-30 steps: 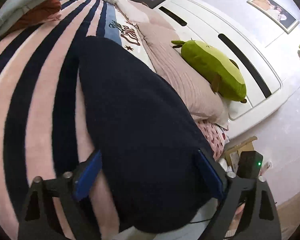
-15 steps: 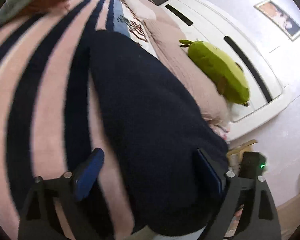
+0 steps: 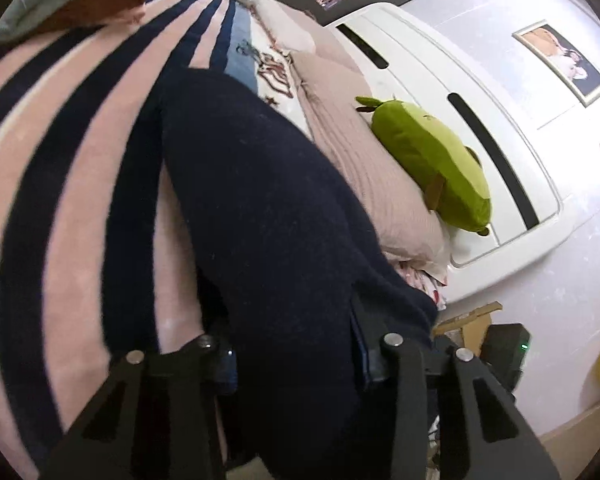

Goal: Fold small clothes

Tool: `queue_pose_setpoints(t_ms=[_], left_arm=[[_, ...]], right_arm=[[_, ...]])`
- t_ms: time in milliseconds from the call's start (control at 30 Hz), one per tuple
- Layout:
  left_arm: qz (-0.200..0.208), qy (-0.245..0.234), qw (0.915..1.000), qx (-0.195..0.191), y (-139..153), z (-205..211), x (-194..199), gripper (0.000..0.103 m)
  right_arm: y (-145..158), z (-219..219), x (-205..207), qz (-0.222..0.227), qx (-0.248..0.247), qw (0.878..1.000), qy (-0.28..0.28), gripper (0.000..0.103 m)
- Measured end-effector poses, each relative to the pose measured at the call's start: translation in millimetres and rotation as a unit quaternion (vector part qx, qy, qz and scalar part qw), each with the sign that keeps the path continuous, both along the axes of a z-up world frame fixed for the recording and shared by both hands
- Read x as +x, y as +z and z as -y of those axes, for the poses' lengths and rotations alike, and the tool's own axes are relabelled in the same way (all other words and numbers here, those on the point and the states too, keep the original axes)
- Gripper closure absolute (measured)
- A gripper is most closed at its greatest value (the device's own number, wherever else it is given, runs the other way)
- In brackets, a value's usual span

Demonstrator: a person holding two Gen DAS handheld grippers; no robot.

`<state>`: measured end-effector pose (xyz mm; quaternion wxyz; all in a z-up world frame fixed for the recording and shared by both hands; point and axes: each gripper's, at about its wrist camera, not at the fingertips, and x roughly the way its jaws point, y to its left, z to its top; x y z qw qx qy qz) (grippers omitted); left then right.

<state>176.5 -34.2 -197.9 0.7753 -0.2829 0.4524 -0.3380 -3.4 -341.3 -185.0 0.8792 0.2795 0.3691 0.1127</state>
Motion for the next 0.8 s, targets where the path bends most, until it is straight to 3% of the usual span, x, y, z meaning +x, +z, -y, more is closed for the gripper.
queue_pose_setpoints(t_ms=[100,200,367,433,533,667,800], left_arm=[[0.011,0.011,0.9998,0.015,13.9,-20.2,-10.3,0.065],[0.020,0.022,0.9980,0.056,22.8,-47.5,-21.6,0.065],[-0.011,-0.003,0.9953,0.096,18.6,-79.5,-25.3,0.060],[-0.028,-0.005,0.9932,0.113,12.3,-86.2,-21.3,0.050],[-0.041,0.016,0.9913,0.124,6.0,-97.1,-19.3,0.040],[-0.035,0.025,0.9923,0.116,8.7,-109.5,-16.1,0.024],[-0.042,0.014,0.9950,0.089,7.2,-120.7,-2.1,0.022]], right_arm=[[4.6,-1.1,-1.0,0.013,0.011,1.000,0.019,0.044],[10.0,-9.1,5.9,0.025,0.020,0.999,0.035,0.044],[12.3,-33.1,39.3,0.028,0.046,0.993,0.108,0.037],[10.9,-46.4,61.7,0.016,0.055,0.986,0.154,0.029],[5.2,-50.1,86.8,-0.014,0.084,0.980,0.180,0.016],[-4.9,-52.2,116.7,-0.070,0.088,0.971,0.211,0.012],[-21.8,-69.9,141.2,-0.126,0.085,0.955,0.256,0.011]])
